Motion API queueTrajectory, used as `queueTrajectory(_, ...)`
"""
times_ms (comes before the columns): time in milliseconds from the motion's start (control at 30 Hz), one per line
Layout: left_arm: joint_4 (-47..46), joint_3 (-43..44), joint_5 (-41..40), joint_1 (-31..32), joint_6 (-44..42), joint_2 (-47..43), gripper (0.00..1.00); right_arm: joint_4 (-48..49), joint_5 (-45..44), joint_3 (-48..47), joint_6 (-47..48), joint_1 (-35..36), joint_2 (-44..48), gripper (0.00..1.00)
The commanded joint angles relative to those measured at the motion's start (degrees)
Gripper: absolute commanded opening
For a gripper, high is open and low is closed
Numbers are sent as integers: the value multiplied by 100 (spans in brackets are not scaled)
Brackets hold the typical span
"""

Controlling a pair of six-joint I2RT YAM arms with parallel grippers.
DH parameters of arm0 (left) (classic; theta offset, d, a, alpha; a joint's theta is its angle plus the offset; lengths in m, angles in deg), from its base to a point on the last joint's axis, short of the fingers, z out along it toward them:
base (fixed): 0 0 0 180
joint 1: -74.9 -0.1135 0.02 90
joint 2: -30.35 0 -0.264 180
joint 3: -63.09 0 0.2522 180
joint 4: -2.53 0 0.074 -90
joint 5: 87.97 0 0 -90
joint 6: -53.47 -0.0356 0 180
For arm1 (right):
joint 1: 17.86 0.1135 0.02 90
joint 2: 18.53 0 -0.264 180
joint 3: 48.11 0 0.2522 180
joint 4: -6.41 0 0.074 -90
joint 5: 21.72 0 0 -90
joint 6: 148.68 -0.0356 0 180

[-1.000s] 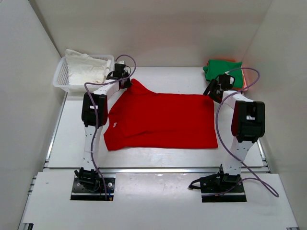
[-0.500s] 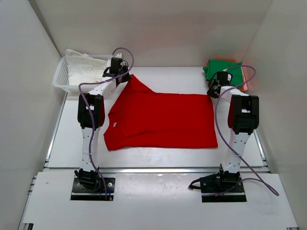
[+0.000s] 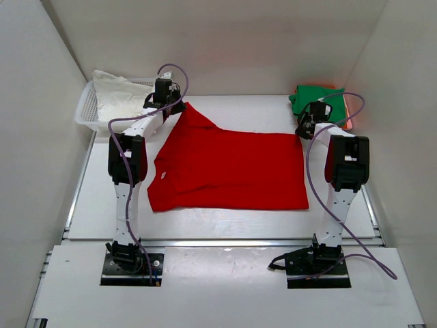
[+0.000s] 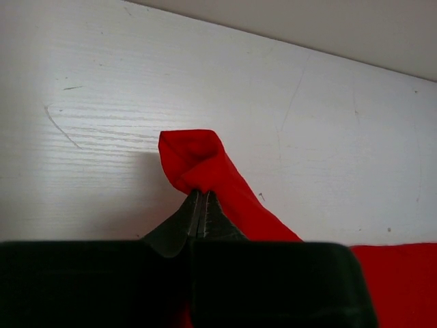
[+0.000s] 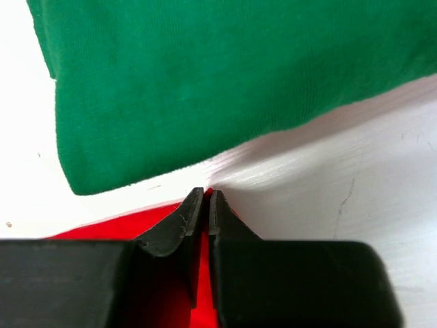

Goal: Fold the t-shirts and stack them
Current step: Grap the side of the flattened tshirt furthest away from the robot with both arms

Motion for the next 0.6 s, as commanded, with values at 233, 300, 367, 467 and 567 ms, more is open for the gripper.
queueTrajectory(233, -197, 325, 19, -24, 14, -175, 24, 377, 29, 112, 98, -69, 208, 0)
queueTrajectory(300, -117, 466, 45, -33, 23, 27, 13, 412, 3, 138, 98, -43, 191, 0)
queueTrajectory(367, -108, 511, 97, -24, 6, 71, 16, 403, 21, 156, 80, -43, 156, 0)
queueTrajectory(467, -47, 520, -103, 2, -117, 115, 38, 421, 3, 147, 80, -43, 226, 0)
queueTrajectory(567, 76, 686, -332, 20, -188, 273, 42, 448, 12, 182, 80, -52, 209, 0)
